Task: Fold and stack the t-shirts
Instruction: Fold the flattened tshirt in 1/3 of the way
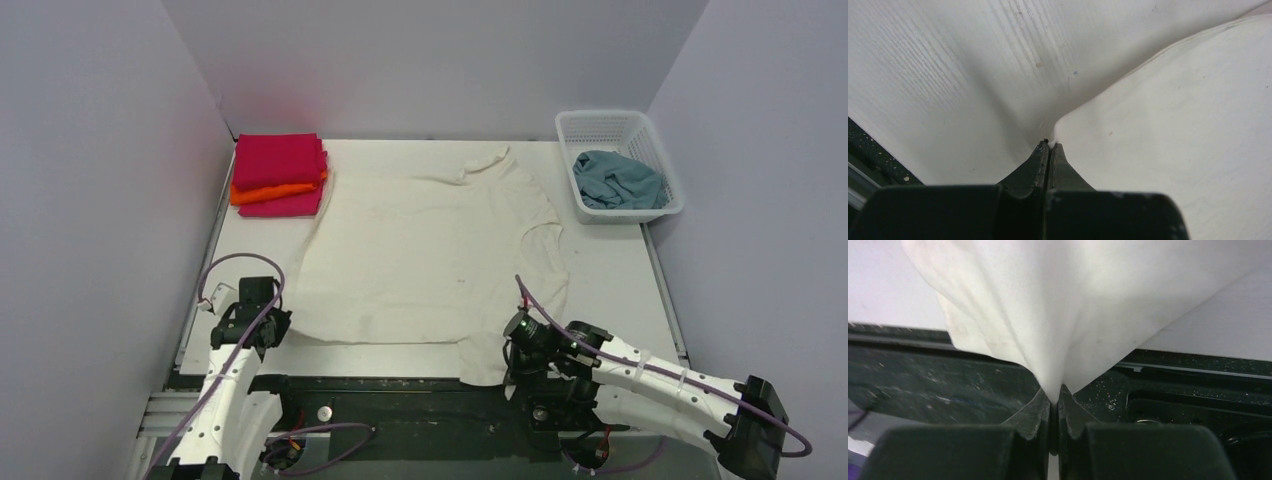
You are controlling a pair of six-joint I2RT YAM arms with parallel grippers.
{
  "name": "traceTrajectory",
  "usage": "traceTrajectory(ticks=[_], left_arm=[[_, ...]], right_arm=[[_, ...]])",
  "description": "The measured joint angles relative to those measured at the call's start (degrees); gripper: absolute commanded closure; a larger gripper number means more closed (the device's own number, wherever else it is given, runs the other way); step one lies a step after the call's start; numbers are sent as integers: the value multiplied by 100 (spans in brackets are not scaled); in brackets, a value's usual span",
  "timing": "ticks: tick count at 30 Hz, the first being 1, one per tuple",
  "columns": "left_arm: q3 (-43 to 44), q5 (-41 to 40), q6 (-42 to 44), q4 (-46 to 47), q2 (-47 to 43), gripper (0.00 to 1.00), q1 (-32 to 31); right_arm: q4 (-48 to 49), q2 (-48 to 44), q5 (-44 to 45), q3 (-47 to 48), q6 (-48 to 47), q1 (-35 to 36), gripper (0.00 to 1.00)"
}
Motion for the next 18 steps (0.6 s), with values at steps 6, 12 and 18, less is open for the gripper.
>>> traceTrajectory(ticks=[6, 12, 18], left_arm=[[240, 282, 52, 170, 581, 100, 0], [824, 426, 129, 540, 1338, 100, -2], [1390, 424, 153, 901, 1996, 100, -4]], right_arm=[[-376, 236, -52, 822, -632, -1147, 100], [-459, 1145, -42, 2164, -1663, -2124, 100], [-599, 1961, -76, 3025, -2417, -2922, 100]])
